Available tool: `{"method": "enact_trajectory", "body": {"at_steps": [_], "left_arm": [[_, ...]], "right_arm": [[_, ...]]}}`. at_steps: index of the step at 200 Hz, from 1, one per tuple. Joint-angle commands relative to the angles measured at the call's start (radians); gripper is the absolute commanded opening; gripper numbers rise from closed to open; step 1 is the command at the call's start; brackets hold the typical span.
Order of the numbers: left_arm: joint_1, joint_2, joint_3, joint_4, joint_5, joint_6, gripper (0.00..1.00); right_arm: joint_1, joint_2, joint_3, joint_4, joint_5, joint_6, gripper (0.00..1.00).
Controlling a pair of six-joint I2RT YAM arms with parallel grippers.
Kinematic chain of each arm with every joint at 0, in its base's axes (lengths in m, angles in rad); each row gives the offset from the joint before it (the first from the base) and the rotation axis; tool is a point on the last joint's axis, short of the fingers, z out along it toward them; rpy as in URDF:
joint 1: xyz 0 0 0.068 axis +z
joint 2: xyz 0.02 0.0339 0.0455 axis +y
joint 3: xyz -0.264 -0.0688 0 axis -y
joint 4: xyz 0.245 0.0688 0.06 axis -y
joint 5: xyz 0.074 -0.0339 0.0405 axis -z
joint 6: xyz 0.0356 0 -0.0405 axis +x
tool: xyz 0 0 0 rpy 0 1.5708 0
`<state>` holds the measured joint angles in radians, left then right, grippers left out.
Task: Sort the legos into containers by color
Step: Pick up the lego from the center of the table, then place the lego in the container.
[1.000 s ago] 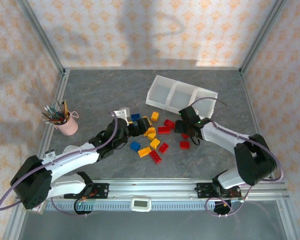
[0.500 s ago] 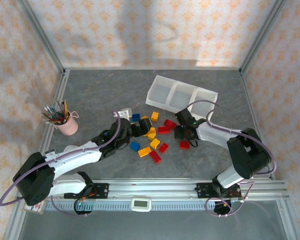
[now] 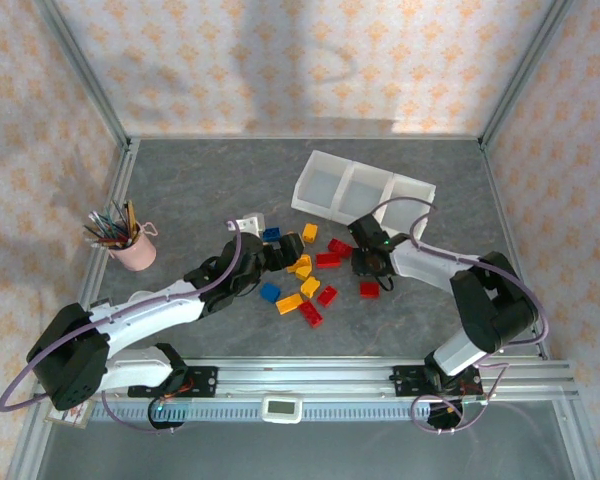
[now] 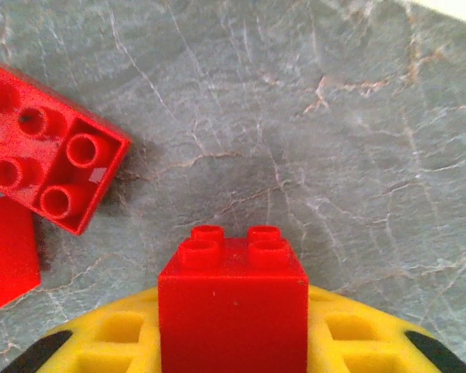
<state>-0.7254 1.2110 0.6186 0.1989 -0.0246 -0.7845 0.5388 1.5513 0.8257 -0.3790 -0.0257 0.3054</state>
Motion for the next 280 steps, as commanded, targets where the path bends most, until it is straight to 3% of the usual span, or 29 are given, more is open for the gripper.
{"method": "enact_trajectory", "body": {"at_steps": [1,38,87,146,164,187,215,242,263,280], "left_arm": [[-0.006,-0.02,0.039,-0.036,-0.012,0.019,0.99],[-0.005,-0.045,0.07,-0.075,-0.045,0.056,0.99],[0.038,-0.023,0.169,-0.157,-0.07,0.1,0.99],[0.179,0.026,0.22,-0.165,0.012,0.113,0.99],[0.205,0.044,0.229,-0.153,0.031,0.118,0.99],[0.226,0.063,0.231,-0.138,0.029,0.123,0.99],[0.254,0.099,0.242,-0.125,0.055,0.12,0.99],[0.263,0.121,0.254,-0.125,0.064,0.123,0.99],[0.265,0.132,0.259,-0.122,0.073,0.129,0.99],[0.265,0.141,0.271,-0.131,0.082,0.134,0.99]], "right_arm": [[0.006,-0.073,0.042,-0.057,0.066,0.002,0.22],[0.006,-0.12,0.128,-0.085,0.049,-0.007,0.21],[0.01,0.007,0.318,-0.013,0.004,-0.009,0.17],[0.012,0.288,0.626,0.049,0.046,-0.05,0.17],[0.008,0.388,0.731,0.009,0.131,-0.055,0.17],[0.006,0.487,0.845,0.005,0.095,-0.077,0.17],[0.0,0.617,0.983,-0.042,0.139,-0.089,0.18],[-0.01,0.676,1.06,-0.074,0.136,-0.098,0.28],[-0.009,0.647,1.07,-0.066,0.133,-0.108,0.44],[-0.01,0.612,1.056,-0.061,0.138,-0.114,0.51]]}}
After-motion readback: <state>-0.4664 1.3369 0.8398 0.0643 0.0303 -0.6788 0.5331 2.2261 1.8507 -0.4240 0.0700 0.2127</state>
